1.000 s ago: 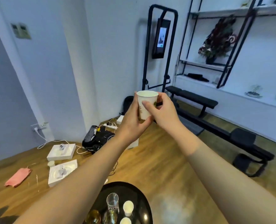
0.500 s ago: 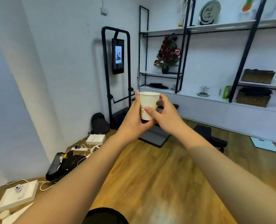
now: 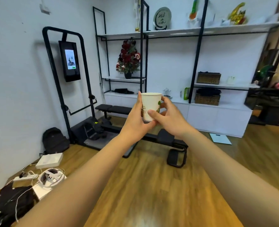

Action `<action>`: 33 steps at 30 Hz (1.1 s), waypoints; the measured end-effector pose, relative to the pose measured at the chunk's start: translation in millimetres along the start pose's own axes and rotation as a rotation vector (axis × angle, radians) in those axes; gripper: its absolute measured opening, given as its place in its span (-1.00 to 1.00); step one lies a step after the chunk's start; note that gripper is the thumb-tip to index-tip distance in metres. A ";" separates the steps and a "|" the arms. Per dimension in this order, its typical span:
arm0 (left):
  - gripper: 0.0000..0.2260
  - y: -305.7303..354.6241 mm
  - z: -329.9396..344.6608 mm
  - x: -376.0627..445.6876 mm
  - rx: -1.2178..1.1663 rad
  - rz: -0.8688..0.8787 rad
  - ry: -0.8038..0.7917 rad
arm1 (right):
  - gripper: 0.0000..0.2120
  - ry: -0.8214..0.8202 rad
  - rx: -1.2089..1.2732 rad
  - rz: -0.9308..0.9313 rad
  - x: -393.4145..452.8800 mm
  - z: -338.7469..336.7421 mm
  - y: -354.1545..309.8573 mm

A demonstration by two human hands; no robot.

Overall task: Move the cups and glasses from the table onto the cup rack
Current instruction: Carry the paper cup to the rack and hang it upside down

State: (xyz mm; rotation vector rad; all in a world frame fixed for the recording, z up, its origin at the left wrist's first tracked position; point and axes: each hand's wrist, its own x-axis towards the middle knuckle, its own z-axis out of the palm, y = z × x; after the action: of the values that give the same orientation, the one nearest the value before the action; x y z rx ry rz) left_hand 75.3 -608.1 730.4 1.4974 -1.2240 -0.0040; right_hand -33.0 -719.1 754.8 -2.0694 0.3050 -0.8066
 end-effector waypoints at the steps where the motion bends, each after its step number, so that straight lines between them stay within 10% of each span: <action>1: -0.14 0.5 18.5 13.9 -0.032 -0.004 -0.006 | -0.32 0.004 -0.002 0.011 8.0 -17.3 12.1; 22: -0.04 -124.0 298.4 289.4 0.045 0.094 -0.175 | -0.33 0.176 -0.177 0.120 188.4 -245.2 262.7; 33: -0.78 -219.0 381.9 481.8 -0.264 -0.075 -0.101 | -0.38 0.164 -0.174 0.131 363.1 -314.0 398.4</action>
State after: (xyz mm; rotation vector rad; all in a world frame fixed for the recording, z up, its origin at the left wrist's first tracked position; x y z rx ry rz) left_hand 213.9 -1245.8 719.8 1.3232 -1.1966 -0.2839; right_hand 71.5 -1333.2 721.4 -2.1213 0.6148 -0.8978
